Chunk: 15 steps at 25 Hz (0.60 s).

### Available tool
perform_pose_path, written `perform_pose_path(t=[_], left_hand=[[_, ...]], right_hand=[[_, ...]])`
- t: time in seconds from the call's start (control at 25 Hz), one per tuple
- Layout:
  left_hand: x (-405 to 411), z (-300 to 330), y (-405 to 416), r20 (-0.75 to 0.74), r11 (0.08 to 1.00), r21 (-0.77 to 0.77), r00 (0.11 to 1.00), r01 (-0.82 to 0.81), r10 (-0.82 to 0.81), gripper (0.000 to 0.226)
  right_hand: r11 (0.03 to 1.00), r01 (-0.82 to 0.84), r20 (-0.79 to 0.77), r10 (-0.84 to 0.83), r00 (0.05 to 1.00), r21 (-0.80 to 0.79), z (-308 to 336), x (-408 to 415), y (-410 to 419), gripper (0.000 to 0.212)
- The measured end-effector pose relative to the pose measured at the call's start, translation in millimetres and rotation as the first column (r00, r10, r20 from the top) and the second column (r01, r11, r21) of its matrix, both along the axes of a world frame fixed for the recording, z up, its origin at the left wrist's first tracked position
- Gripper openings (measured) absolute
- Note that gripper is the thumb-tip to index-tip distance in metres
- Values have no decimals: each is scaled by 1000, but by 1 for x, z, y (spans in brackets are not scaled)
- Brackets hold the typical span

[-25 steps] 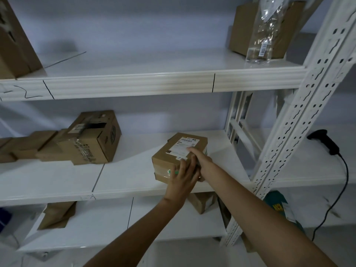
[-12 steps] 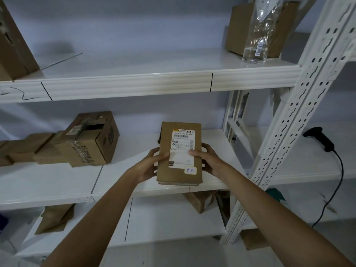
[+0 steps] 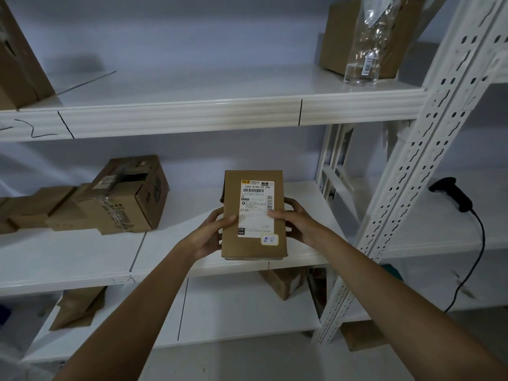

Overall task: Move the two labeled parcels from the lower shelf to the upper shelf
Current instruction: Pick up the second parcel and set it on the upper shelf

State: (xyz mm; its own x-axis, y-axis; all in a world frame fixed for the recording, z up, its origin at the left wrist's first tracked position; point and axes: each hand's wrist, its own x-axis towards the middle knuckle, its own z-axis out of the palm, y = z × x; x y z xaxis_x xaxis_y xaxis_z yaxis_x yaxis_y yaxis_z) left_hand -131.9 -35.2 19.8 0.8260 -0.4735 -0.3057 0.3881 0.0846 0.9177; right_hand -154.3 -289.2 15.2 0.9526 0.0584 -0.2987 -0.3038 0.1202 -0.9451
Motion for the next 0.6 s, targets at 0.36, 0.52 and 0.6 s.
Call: perform_pose_path(t=[0.36, 0.52, 0.6], left_hand=[[-19, 7, -4, 30, 998, 0, 998, -60, 60, 143], [-36, 11, 13, 30, 996, 6, 995, -93, 93, 139], [-48, 16, 29, 38, 994, 0, 993, -114, 113, 138]], right_hand=[[998, -47, 10, 46, 999, 46, 0, 4, -11, 71], [994, -87, 19, 86, 996, 67, 0, -3, 3, 60], [992, -101, 35, 99, 994, 78, 5, -12, 20, 66]])
